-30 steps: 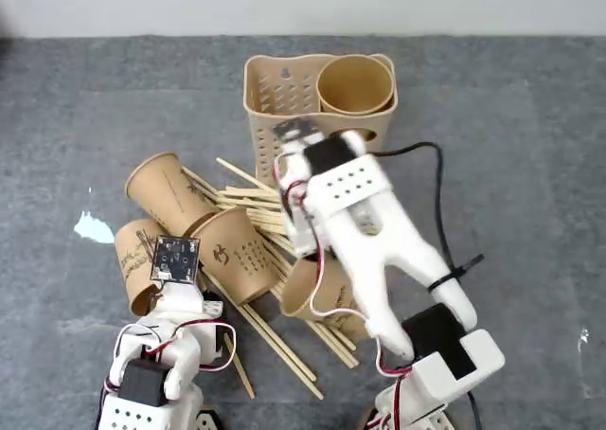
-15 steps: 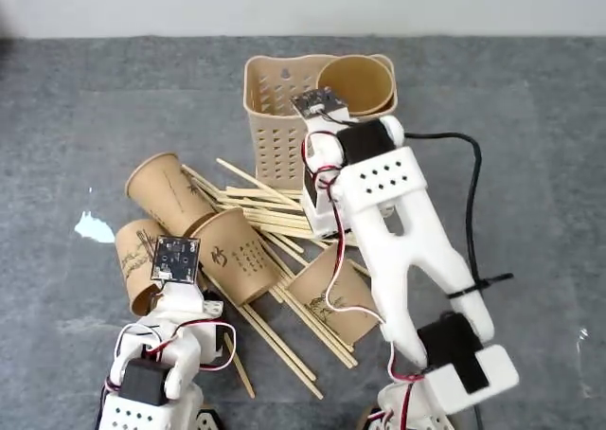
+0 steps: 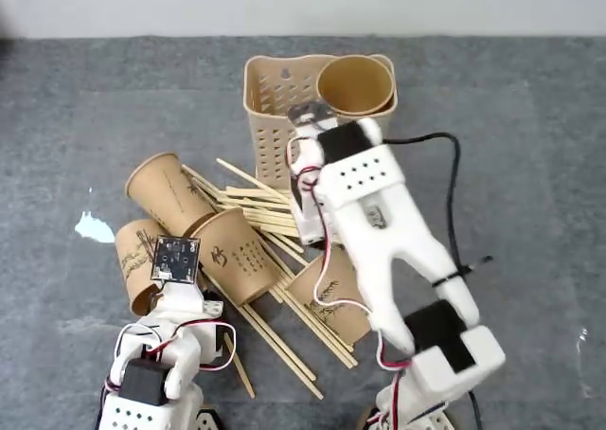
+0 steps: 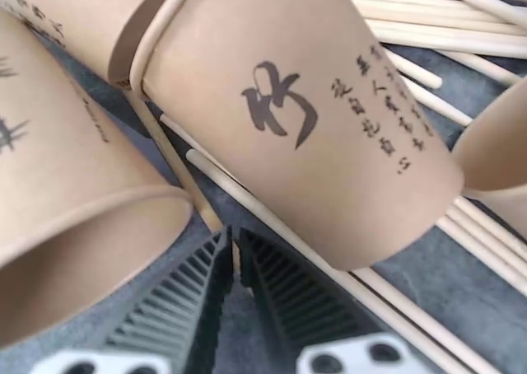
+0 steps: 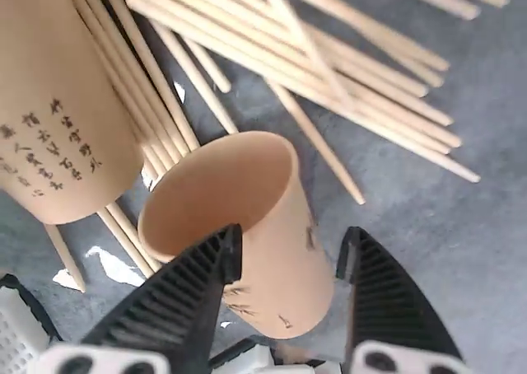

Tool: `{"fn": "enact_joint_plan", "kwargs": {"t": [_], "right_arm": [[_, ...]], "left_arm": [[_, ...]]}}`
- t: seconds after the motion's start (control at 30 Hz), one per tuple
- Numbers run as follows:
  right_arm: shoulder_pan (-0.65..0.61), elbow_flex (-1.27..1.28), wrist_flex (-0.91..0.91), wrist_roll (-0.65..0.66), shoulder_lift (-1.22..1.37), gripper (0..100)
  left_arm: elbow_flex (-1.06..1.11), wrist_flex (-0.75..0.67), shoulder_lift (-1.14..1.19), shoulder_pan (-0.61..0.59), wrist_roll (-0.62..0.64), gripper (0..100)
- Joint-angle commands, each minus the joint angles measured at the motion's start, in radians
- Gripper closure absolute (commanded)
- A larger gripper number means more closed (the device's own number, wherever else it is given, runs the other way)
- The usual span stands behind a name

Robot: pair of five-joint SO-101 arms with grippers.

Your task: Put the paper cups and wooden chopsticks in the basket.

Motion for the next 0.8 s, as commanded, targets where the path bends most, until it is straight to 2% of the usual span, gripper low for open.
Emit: {"fn": "enact_joint_plan", "kwargs": {"t": [0.0,0.27,0.33,0.43,0.5,0.6,0.77], "right_arm": [[-0.035,-0.055,0.038,-0.015,0.030,78.3],[-0.061,-0.049,0.044,-0.008,0.085,79.2],[-0.050,-0.049,0.045,-0.006,0.088,85.2],[-0.047,-0.049,0.045,-0.003,0.085,99.8],[-0.045,-0.038,0.047,0.023,0.081,96.5],[-0.045,-0.020,0.047,0.037,0.081,99.5],[-0.030,-0.025,0.047,0.049,0.039,99.1]], "left_arm": [[-0.019,-0.021,-0.017,-0.005,0.000,99],[-0.019,-0.021,-0.017,-0.005,0.000,99],[-0.019,-0.021,-0.017,-0.005,0.000,99],[-0.019,-0.021,-0.017,-0.005,0.000,99],[-0.019,-0.021,-0.017,-0.005,0.000,99],[-0.019,-0.021,-0.017,-0.005,0.000,99],[-0.019,-0.021,-0.017,-0.005,0.000,99]]}}
